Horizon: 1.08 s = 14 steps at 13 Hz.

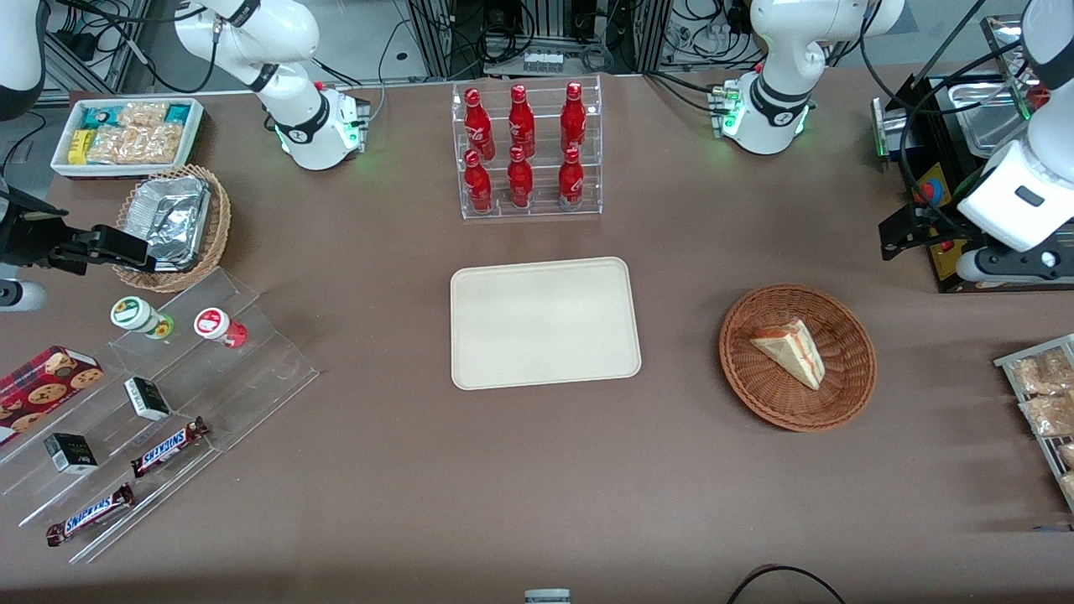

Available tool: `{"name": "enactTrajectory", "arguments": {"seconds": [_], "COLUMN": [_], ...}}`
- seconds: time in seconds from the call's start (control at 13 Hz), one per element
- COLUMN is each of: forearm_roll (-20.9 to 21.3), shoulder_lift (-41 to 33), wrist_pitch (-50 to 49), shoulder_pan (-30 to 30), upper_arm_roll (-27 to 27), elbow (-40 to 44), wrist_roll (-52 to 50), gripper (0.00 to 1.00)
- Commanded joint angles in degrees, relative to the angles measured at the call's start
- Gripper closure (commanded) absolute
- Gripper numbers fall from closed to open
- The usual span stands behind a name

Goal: Place sandwich from basket to tray
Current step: 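Lower the open left gripper over the wrapped sandwich in the wicker basket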

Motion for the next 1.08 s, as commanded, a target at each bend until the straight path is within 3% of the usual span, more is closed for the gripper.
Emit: {"name": "enactTrajectory", "arguments": {"seconds": [0.0, 0.62, 1.0], "forearm_roll": [-0.7, -1.2, -1.2], "shoulder_lift": [-1.1, -2.6, 0.3], "wrist_pitch": [5.4, 32.1, 46.4], "shoulder_pan": [-0.1, -0.1, -0.2], "upper_arm_roll": [0.3, 0.3, 0.1], "elbow": [-6.2, -28.8, -38.0], "wrist_roll": [0.1, -26.3, -31.8], "gripper": [0.0, 0.0, 0.0]}}
